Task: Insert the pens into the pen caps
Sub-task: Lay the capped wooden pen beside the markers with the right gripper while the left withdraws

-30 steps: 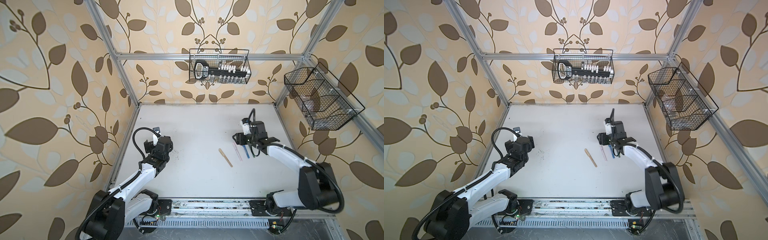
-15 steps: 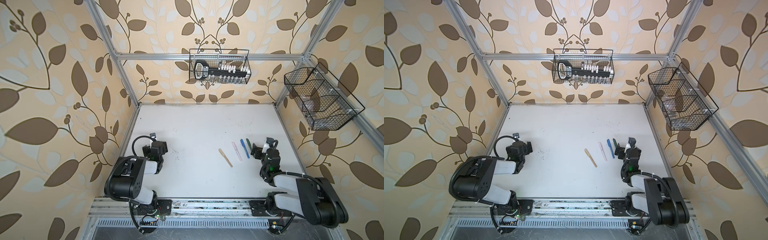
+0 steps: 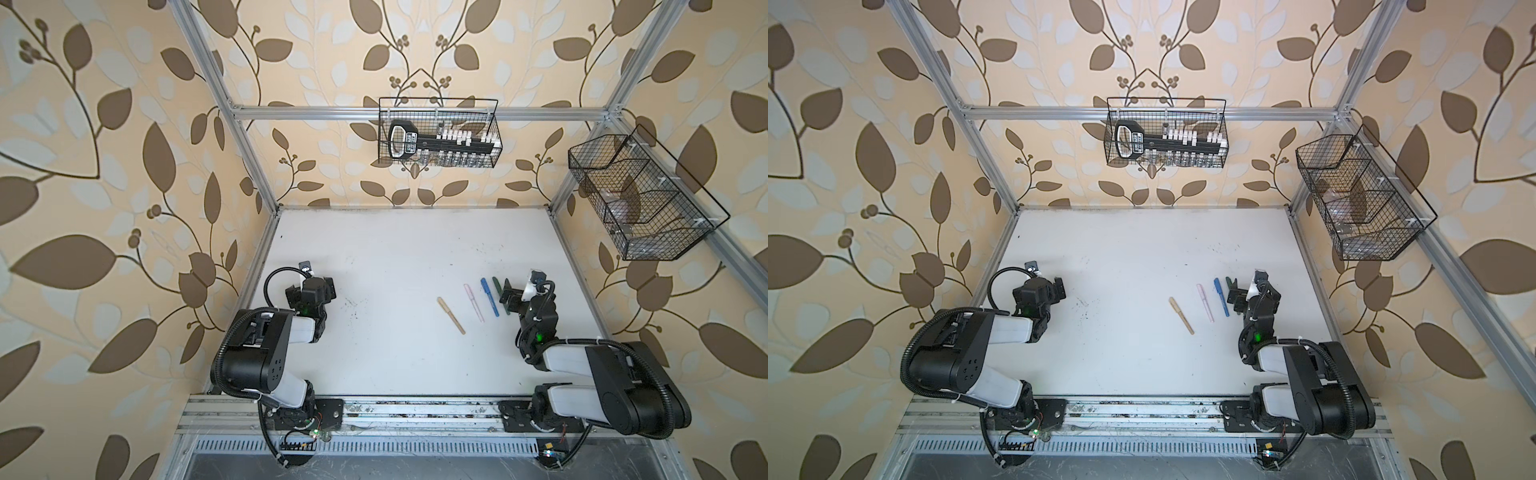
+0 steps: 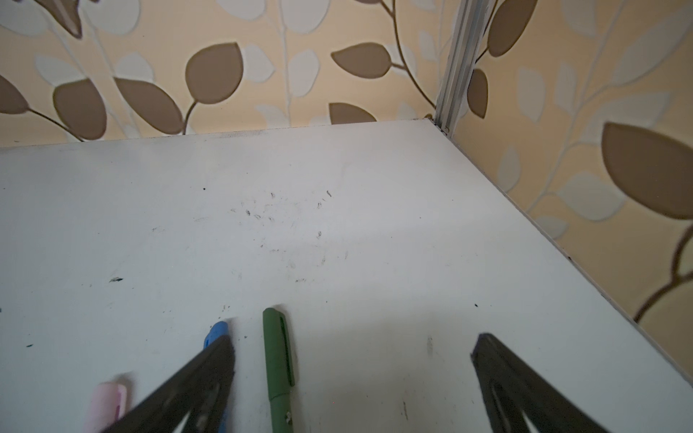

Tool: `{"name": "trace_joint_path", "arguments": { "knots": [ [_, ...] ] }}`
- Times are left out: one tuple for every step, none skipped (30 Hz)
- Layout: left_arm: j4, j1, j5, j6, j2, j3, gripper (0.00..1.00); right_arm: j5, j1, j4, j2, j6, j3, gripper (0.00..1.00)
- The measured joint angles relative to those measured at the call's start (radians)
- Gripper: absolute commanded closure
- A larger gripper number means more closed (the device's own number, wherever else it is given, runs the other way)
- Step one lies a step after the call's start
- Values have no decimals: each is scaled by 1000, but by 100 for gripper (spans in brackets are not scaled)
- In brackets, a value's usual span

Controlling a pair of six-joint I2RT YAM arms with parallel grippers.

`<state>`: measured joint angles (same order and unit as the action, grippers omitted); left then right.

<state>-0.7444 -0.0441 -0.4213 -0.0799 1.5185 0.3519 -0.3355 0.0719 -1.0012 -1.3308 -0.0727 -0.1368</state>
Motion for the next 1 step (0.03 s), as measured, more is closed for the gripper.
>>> {"name": "trace_joint_path", "arguments": {
  "knots": [
    [0,0,0,0,0,0,1,-2,0,-1,0,1,0,0]
  ]
}}
